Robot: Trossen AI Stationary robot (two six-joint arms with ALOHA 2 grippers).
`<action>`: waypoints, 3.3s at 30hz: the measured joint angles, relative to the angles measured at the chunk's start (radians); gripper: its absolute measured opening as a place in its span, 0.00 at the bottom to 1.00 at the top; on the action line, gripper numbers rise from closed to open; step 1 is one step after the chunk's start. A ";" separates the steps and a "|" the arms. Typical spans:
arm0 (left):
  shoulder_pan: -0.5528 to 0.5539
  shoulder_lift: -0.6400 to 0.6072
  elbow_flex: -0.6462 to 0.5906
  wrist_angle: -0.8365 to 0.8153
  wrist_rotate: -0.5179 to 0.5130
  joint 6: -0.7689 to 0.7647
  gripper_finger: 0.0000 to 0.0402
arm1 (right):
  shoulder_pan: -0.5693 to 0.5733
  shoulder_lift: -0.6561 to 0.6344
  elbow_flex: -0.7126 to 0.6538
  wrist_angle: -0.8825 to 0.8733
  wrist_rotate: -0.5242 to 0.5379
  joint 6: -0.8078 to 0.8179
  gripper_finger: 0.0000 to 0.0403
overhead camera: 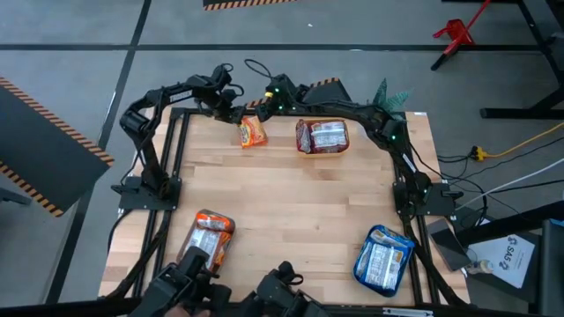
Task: Sort Maruchan noodles
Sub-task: Put the orange noodle pack into the black bin
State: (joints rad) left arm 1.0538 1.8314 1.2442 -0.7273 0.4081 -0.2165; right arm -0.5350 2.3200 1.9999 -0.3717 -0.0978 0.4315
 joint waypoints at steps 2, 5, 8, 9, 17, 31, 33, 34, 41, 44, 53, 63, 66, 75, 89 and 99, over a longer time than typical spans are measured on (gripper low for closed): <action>0.000 0.007 0.000 0.005 -0.035 0.016 0.50 | 0.000 0.011 0.000 0.003 -0.001 0.019 0.64; 0.000 0.010 0.000 0.013 -0.096 0.042 0.50 | -0.002 0.021 0.000 0.011 -0.005 0.036 0.64; 0.000 0.024 0.000 0.014 -0.156 0.048 0.50 | -0.002 0.022 0.000 0.009 0.010 0.036 0.64; 0.000 0.025 -0.002 0.015 -0.160 0.049 0.50 | -0.002 0.022 0.000 0.014 0.017 0.035 0.64; 0.001 0.000 -0.002 -0.009 -0.005 0.025 0.50 | -0.002 0.022 0.000 0.021 -0.019 0.036 0.64; -0.191 -0.184 -0.063 0.138 0.188 -0.025 0.17 | -0.066 0.022 0.140 -0.186 -0.164 0.004 0.64; -0.236 -0.183 -0.132 0.264 0.184 -0.072 0.07 | -0.096 0.022 0.196 -0.279 -0.212 -0.019 0.64; -0.253 -0.183 -0.170 0.337 0.180 -0.102 0.03 | -0.111 0.022 0.228 -0.324 -0.233 -0.032 0.64; -0.236 -0.148 -0.377 0.710 0.102 -0.254 0.00 | -0.200 -0.036 0.318 -0.519 -0.290 -0.099 0.64; -0.225 -0.085 -0.396 0.735 0.095 -0.253 0.00 | -0.218 -0.065 0.319 -0.523 -0.288 -0.099 0.64; -0.138 -0.028 -0.397 0.791 0.082 -0.368 0.00 | -0.163 -0.062 0.294 -0.498 -0.223 -0.115 0.64; -0.104 -0.034 -0.393 0.540 0.145 -0.273 0.00 | -0.086 -0.058 0.109 -0.219 -0.148 -0.088 0.64; -0.144 -0.034 -0.394 0.434 0.149 -0.229 0.00 | -0.084 -0.058 0.079 -0.205 -0.150 -0.088 0.64; -0.364 -0.061 -0.398 0.336 0.203 -0.182 0.00 | -0.087 -0.058 0.064 -0.204 -0.220 -0.102 0.64; -0.427 -0.068 -0.489 0.443 0.127 -0.218 0.00 | 0.044 -0.060 -0.026 -0.347 -0.365 -0.335 0.64; -0.427 -0.067 -0.494 0.468 0.129 -0.244 0.00 | 0.070 -0.061 -0.093 -0.257 -0.270 -0.224 0.77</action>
State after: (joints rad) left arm 0.6270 1.7641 0.7502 -0.2596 0.5367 -0.4610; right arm -0.4652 2.2591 1.9071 -0.6288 -0.3676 0.2078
